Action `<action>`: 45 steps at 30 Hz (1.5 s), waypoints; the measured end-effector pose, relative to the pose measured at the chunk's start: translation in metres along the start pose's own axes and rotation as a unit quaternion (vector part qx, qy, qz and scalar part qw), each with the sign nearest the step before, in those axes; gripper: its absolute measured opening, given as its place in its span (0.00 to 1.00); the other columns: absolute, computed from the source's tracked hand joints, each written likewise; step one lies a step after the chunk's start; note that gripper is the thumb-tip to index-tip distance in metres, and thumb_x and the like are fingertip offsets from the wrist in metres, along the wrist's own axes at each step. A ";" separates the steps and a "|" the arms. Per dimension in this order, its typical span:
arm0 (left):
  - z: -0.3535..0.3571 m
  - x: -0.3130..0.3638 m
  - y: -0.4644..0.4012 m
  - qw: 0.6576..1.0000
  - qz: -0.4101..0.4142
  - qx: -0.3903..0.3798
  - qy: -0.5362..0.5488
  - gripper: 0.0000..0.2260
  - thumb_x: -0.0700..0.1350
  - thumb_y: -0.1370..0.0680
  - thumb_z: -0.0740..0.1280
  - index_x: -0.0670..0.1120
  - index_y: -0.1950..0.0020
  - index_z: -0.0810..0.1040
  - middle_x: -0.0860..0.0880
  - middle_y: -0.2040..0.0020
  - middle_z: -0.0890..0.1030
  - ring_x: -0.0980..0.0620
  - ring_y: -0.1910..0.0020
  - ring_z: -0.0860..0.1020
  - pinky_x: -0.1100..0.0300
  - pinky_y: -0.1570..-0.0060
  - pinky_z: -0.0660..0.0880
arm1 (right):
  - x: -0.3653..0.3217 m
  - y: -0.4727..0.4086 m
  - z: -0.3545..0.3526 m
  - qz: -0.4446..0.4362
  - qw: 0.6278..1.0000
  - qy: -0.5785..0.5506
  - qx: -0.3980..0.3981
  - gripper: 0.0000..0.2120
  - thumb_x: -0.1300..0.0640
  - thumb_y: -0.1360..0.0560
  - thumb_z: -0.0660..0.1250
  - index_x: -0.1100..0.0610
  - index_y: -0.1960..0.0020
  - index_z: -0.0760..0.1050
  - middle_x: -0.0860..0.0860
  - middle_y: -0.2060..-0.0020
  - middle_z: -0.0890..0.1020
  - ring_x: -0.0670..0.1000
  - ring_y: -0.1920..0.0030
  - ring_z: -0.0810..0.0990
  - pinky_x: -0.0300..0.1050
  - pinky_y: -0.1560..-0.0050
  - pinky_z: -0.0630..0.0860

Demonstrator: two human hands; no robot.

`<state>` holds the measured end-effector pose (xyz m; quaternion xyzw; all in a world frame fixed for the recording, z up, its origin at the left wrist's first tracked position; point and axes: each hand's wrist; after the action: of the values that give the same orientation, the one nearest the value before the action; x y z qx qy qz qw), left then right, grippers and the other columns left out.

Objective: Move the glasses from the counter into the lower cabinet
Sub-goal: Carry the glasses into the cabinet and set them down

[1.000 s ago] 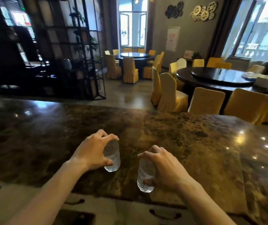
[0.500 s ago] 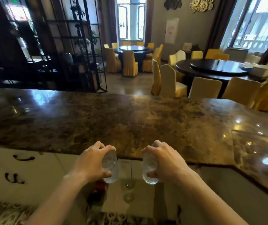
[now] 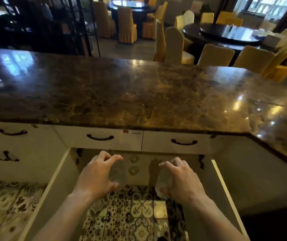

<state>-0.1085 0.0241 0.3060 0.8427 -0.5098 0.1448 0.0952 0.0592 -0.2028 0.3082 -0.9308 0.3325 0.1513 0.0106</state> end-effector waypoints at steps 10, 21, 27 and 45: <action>0.216 -0.028 -0.030 0.990 -0.085 -0.099 0.060 0.39 0.56 0.33 0.78 0.71 0.28 0.61 0.59 0.31 0.59 0.51 0.34 0.69 0.53 0.37 0.75 | 0.096 -0.052 0.174 0.044 0.997 -0.008 -0.063 0.33 0.46 0.27 0.73 0.40 0.28 0.60 0.50 0.28 0.63 0.59 0.26 0.61 0.52 0.45 0.80; 0.503 -0.096 -0.131 0.993 -0.064 -0.096 0.014 0.35 0.61 0.29 0.73 0.67 0.27 0.59 0.54 0.30 0.62 0.50 0.33 0.65 0.54 0.37 0.72 | 0.226 -0.190 0.426 0.045 0.997 -0.018 -0.059 0.29 0.46 0.29 0.74 0.43 0.31 0.69 0.51 0.39 0.74 0.58 0.41 0.77 0.52 0.51 0.79; 0.635 -0.138 -0.193 0.998 0.016 -0.051 -0.024 0.37 0.56 0.29 0.74 0.65 0.25 0.59 0.49 0.27 0.63 0.46 0.34 0.70 0.52 0.43 0.78 | 0.273 -0.274 0.551 0.031 0.999 -0.043 0.002 0.35 0.44 0.28 0.75 0.43 0.24 0.65 0.50 0.33 0.70 0.54 0.32 0.68 0.49 0.36 0.69; 0.760 -0.181 -0.349 0.989 0.140 0.006 -0.056 0.41 0.59 0.29 0.75 0.63 0.22 0.56 0.50 0.29 0.63 0.48 0.34 0.67 0.54 0.44 0.75 | 0.319 -0.495 0.659 -0.062 0.997 -0.023 0.033 0.42 0.46 0.33 0.81 0.47 0.24 0.67 0.51 0.28 0.73 0.54 0.29 0.72 0.50 0.32 0.72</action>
<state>0.2334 0.1014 -0.4744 0.7705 -0.6262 0.1123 0.0407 0.4203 0.0653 -0.4526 -0.9451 0.2786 0.1607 0.0581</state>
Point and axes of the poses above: each hand's wrist, its own y-axis away from the middle knuckle, its own z-axis out of the palm, x = y × z
